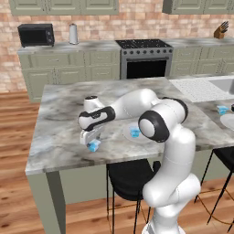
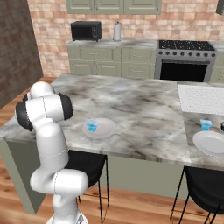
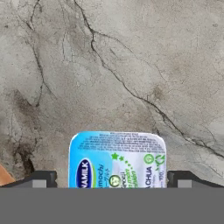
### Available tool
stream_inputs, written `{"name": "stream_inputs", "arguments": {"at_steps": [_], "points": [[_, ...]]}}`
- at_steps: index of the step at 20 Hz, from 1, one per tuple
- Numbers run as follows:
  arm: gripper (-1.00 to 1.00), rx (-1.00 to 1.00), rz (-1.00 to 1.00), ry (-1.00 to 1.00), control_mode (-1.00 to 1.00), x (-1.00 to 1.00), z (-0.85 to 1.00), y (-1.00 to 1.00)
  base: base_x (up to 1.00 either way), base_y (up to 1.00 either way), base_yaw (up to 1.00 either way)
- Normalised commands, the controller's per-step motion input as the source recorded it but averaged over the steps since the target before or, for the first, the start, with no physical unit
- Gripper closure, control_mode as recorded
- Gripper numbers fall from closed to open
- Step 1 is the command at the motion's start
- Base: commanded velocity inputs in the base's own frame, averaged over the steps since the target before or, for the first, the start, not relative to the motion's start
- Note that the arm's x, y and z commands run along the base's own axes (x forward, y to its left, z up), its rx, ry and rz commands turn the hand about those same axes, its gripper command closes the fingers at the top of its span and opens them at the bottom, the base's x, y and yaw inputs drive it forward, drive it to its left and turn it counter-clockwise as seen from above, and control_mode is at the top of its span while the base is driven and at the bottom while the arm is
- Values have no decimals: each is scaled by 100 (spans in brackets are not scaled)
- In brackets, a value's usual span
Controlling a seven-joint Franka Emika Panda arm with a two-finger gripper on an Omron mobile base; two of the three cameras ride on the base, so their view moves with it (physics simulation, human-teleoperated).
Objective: Place two yogurt containers on each plate.
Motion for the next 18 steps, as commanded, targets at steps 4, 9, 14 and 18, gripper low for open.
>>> {"name": "stream_inputs", "arguments": {"at_steps": [4,9,14,18], "points": [[-100,0,0,0,-100,-5,-1,0,0,0,0],[-100,0,0,0,-100,0,-8,-3,0,0,0],[-100,0,0,2,-100,-6,-32,0,0,0,0],[-100,1,0,2,-100,-1,-32,0,0,0,0]]}}
